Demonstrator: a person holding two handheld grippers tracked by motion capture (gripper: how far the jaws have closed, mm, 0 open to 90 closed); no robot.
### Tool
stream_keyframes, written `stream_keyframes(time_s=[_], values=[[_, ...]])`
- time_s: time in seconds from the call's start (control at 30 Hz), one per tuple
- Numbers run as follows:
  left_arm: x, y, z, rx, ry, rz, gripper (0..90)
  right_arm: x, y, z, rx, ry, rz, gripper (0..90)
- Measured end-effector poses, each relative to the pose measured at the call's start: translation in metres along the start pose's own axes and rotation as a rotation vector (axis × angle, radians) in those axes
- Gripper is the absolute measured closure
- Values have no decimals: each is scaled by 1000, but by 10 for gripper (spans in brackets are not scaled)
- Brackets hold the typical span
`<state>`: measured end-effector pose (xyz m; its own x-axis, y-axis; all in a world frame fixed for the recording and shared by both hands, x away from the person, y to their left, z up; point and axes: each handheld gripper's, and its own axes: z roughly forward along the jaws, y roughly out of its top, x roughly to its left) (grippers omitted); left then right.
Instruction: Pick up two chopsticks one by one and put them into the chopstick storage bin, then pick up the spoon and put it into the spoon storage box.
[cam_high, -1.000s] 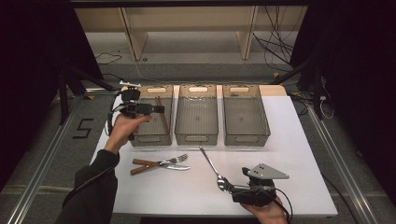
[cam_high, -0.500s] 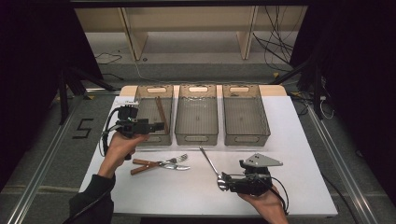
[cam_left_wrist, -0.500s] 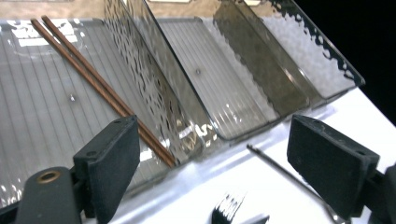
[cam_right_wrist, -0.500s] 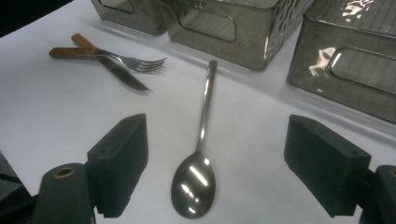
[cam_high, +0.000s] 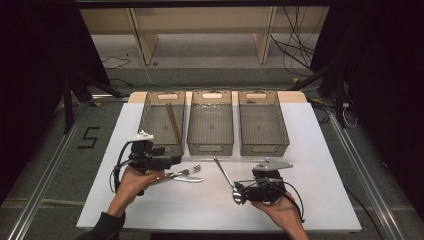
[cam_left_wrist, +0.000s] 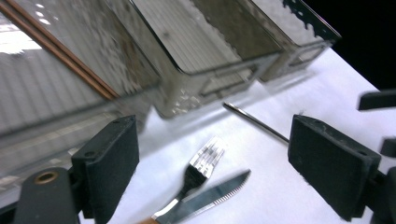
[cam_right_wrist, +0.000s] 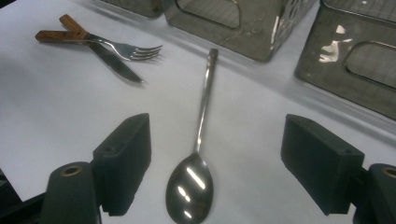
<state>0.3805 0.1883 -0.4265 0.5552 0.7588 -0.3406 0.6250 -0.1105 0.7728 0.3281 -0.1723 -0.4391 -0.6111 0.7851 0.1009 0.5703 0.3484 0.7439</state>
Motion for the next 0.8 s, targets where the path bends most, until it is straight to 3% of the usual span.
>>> stream_keyframes(time_s=[0.1, 0.43, 0.53, 0.8], values=[[-2, -12, 0, -13, -13, -6, 162, 2, 4, 5, 19, -1, -6, 269], [-15, -42, 3, -8, -33, 45, 161, 7, 8, 23, 93, 18, -33, 336], [-17, -48, 2, -12, -28, 65, 160, 7, 8, 26, 105, 18, -36, 354], [-18, -60, -2, -36, -21, 74, 160, 9, 9, 37, 141, 18, -39, 396]])
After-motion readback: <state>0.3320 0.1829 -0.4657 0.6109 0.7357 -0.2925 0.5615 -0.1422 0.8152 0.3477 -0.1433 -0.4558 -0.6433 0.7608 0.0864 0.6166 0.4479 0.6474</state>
